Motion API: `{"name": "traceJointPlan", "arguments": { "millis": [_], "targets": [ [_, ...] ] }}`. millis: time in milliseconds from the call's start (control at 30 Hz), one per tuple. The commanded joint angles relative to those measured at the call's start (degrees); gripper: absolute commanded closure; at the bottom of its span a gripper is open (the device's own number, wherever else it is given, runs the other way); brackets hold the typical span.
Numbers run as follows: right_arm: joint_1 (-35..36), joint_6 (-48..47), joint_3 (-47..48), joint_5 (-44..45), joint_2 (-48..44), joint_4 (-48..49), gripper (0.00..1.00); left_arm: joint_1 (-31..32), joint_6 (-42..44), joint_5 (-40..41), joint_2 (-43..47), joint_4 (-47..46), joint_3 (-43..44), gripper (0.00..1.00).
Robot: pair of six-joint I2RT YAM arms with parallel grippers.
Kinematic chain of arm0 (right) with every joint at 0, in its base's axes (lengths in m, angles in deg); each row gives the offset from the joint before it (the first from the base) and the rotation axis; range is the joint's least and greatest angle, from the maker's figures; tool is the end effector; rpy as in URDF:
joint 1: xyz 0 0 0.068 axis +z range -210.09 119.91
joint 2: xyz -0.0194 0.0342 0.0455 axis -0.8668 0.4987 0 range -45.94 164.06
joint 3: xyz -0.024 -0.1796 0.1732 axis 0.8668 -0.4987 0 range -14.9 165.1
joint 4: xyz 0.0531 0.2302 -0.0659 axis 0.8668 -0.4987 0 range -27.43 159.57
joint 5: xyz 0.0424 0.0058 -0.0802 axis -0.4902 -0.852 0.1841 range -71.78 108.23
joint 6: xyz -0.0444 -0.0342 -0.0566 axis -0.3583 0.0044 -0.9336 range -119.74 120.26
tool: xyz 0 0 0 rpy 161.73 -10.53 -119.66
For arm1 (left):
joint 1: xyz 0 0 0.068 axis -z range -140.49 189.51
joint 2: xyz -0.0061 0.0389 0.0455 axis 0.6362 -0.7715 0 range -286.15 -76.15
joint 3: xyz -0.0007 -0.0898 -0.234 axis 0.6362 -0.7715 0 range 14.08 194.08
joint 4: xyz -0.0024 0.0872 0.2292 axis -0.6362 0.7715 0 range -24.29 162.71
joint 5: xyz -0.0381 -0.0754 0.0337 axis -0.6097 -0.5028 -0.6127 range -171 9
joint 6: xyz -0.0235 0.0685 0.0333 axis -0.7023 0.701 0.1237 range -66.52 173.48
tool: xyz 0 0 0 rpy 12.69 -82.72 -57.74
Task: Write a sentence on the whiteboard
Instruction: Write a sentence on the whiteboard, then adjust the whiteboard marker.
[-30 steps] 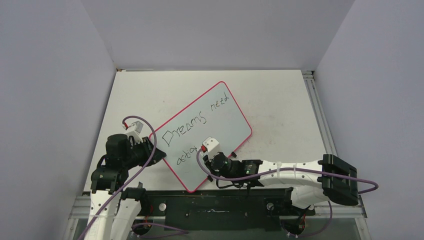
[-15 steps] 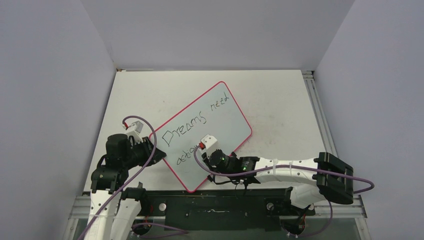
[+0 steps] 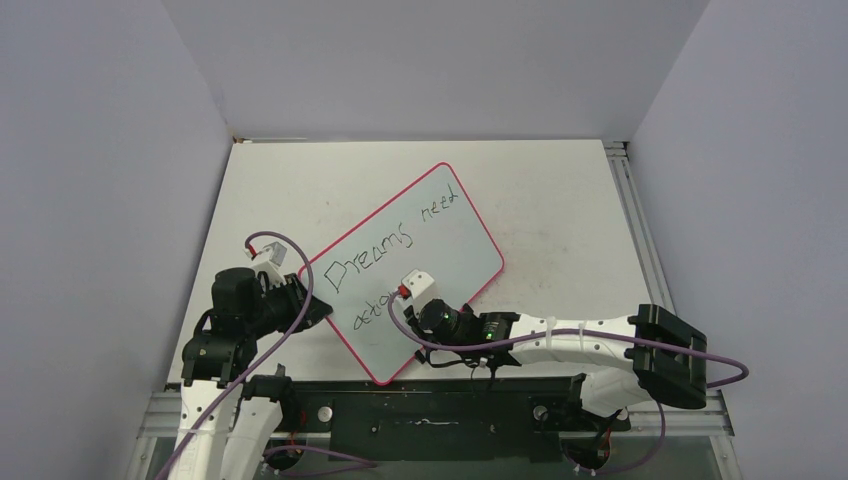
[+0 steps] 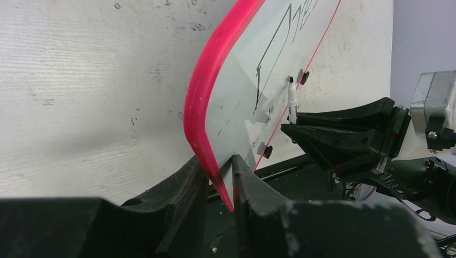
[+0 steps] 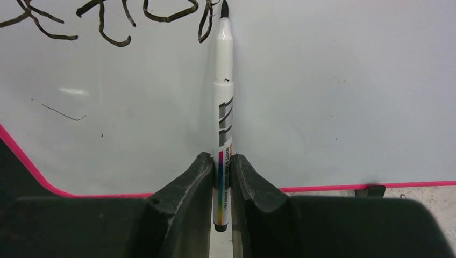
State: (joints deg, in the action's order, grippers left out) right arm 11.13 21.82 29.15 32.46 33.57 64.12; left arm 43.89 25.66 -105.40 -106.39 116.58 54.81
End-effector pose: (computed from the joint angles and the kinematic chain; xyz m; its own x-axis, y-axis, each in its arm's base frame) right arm 0.1134 0.2810 0.1754 -0.5114 -0.3973 -0.7620 -0.7203 0.6817 0.1279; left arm 0.1262 -0.0382 0.2468 -0.7501 -0.3687 -0.5489 0.0376 0.8049 -0.5922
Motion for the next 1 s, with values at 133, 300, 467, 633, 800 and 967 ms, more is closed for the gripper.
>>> {"name": "traceJointPlan", "arguments": {
  "millis": [133,300,467,633,800,967],
  "targets": [
    [-0.06,1.23,1.56,-1.45,-0.68,-2.39,0.95,-0.36,0.76,0.74,0.38,-0.47,0.35,0.77],
    [1.04,1.42,3.94,-0.64,-5.16,-6.36,0.95,-0.43,0.81,2.14,2.06,1.21,1.53,0.53],
    [0.78,1.39,7.97,-1.88,-10.43,-12.85,0.95,-0.27,2.69,5.93,3.06,5.68,6.66,0.31],
    [-1.18,0.08,11.72,-5.62,-11.89,-20.80,0.95,1.02,7.18,12.11,2.94,8.41,13.16,0.28],
    [-7.83,-3.54,16.46,-19.71,-11.73,-28.37,0.95,6.64,16.45,12.36,0.86,6.25,22.38,0.28],
    [-17.33,-9.59,22.80,-38.32,-10.58,-40.31,0.95,12.14,23.41,1.79,-3.10,-2.04,26.87,0.32]
  ]
}}
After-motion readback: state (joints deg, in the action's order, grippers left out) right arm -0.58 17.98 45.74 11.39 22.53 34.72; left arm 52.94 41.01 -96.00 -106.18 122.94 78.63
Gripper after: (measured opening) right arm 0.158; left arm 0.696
